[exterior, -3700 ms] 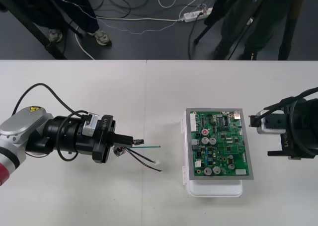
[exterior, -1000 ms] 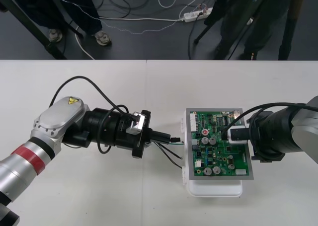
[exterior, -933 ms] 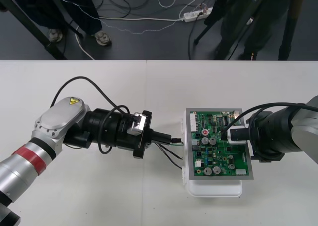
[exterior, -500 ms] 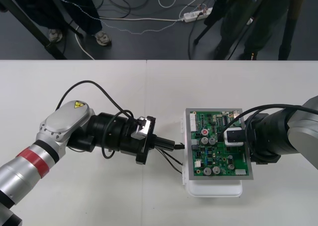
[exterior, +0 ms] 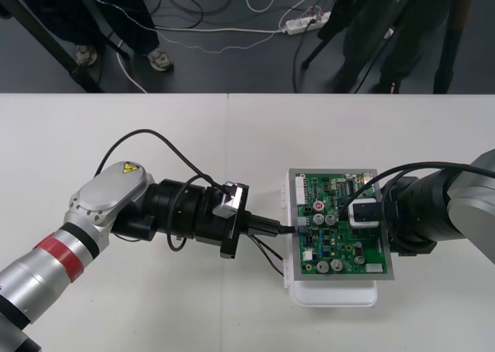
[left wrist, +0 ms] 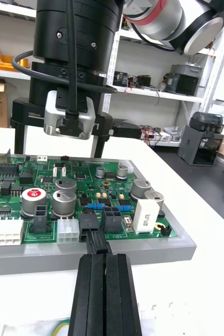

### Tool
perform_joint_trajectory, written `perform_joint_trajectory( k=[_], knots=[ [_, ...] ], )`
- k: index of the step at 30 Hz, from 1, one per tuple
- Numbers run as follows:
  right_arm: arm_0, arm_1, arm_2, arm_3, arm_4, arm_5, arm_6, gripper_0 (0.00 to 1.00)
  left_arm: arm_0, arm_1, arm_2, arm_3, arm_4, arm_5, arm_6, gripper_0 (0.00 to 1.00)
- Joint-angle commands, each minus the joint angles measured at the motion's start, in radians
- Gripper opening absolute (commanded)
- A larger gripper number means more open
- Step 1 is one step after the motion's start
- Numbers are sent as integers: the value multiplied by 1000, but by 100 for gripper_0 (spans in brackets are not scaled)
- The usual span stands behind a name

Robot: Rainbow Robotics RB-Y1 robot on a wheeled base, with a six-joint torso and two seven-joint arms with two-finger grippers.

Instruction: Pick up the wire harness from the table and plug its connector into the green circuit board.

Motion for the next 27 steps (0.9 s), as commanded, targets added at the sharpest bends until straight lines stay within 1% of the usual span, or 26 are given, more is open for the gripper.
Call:
perform_joint_trajectory(
  k=[1, 27],
  knots=[
    [-23, 16, 15, -10, -18, 14, 6, 100, 9, -28, -14, -31, -2, 40, 52, 0],
    [-23, 14, 15, -10, -22, 13, 17, 100, 8, -30, -33, -31, -10, 51, 47, 0]
  ],
)
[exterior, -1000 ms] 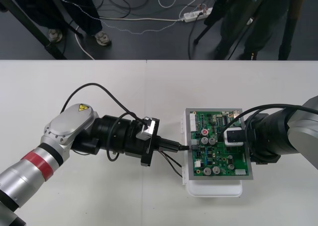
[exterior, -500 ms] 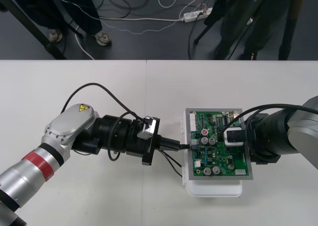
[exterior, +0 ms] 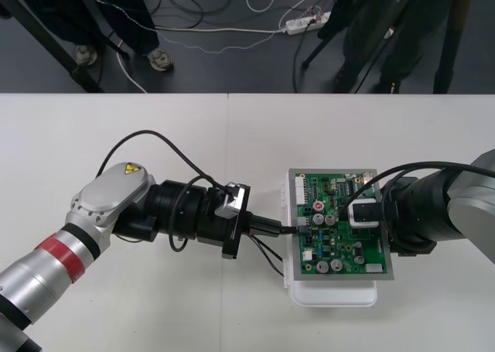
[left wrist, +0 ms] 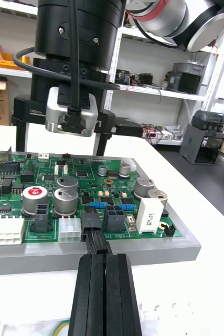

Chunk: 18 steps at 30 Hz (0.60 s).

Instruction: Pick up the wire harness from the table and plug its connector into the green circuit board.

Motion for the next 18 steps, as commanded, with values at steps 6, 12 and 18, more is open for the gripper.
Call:
perform_joint_trajectory(
  k=[6, 12, 18],
  knots=[
    [-23, 16, 15, -11, -20, 14, 18, 100, 7, -30, -30, -31, -5, 50, 44, 0],
    [-23, 14, 15, -11, -23, 14, 19, 100, 7, -37, -28, -31, -2, 66, 42, 0],
    [-21, 14, 15, -11, -25, 12, 19, 100, 4, -40, -30, -31, -2, 64, 33, 0]
  ],
)
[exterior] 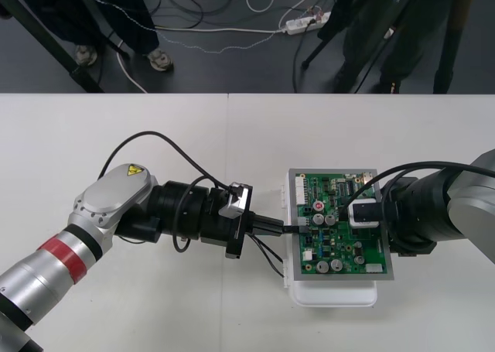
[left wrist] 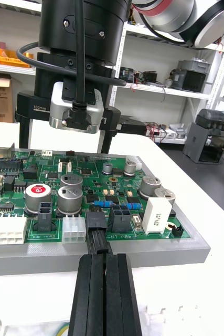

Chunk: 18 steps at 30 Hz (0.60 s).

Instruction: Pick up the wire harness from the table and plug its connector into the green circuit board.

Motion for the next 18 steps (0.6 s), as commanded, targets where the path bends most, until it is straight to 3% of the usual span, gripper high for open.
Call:
perform_joint_trajectory(
  k=[1, 18],
  knots=[
    [-21, 14, 15, -12, -23, 12, 19, 100, 4, -34, -21, -31, -1, 34, 33, 0],
    [-21, 14, 15, -12, -26, 12, 22, 100, 1, -32, -36, -63, 6, 33, -4, 0]
  ],
)
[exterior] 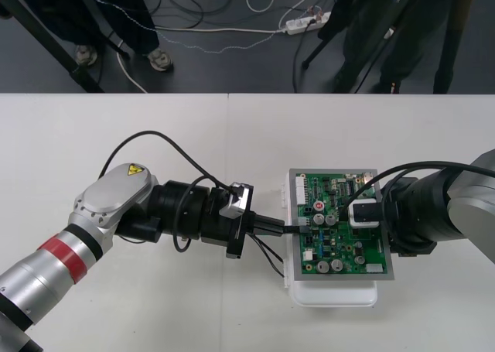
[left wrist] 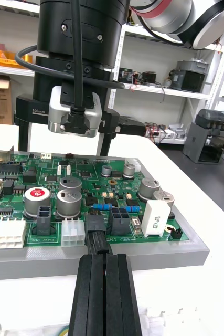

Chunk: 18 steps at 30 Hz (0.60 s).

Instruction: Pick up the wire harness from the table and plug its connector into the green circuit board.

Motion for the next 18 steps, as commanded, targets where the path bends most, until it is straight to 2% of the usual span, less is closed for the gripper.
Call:
perform_joint_trajectory(
  k=[1, 18],
  knots=[
    [-23, 16, 15, -15, -25, 12, 22, 100, 3, -32, -35, -55, 7, 33, -5, 0],
    [-23, 14, 15, -15, -25, 12, 22, 100, -2, -58, -33, -55, 1, 33, -33, 0]
  ],
)
